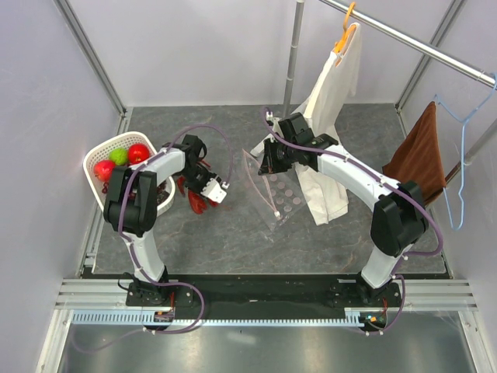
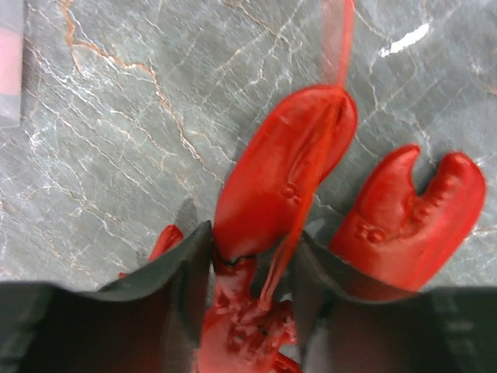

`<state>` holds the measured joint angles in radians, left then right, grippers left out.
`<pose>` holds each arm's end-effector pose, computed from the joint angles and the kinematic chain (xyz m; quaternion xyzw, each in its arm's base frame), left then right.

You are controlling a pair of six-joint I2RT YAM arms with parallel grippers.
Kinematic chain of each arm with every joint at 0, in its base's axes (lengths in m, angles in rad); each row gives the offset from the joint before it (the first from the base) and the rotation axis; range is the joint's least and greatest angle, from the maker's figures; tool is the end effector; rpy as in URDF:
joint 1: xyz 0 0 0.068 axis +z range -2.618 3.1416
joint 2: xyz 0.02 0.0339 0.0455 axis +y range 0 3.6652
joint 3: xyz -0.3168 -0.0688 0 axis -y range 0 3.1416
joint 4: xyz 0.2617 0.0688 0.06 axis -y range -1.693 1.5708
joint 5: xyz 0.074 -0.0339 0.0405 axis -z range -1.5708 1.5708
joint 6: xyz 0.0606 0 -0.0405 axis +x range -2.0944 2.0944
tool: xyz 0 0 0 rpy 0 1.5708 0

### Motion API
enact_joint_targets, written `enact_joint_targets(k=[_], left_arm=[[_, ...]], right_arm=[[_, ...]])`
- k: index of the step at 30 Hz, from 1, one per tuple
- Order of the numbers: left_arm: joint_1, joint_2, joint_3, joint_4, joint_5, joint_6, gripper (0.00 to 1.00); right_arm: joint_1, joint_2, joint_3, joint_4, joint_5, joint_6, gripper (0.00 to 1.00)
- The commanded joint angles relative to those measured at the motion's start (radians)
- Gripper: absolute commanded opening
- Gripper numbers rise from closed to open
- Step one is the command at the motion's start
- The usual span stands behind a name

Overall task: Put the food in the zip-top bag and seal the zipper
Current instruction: Pick up the fake lobster from the center of the board.

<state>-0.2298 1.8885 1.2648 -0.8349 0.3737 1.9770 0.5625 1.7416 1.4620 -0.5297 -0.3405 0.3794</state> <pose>0.3660 -0.1083 0.1807 0.8805 0.4327 -0.0768 0.1776 0.3550 0.2477 0.3162 -0.1463 0.9054 0.3063 0.2550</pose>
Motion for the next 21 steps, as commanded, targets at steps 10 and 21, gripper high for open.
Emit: enact_joint_targets(k=[10, 21], left_arm=[[-0.026, -0.113, -0.012, -0.050, 0.023, 0.264, 0.02], [-0.022, -0.299, 0.255, -0.214, 0.381, -0.214, 0.02]], right_arm=[[-0.009, -0.034, -0.008, 0.037, -0.014, 0.009, 0.00], [-0.009, -0.037, 0.006, 0.039, 0.008, 0.018, 0.00]])
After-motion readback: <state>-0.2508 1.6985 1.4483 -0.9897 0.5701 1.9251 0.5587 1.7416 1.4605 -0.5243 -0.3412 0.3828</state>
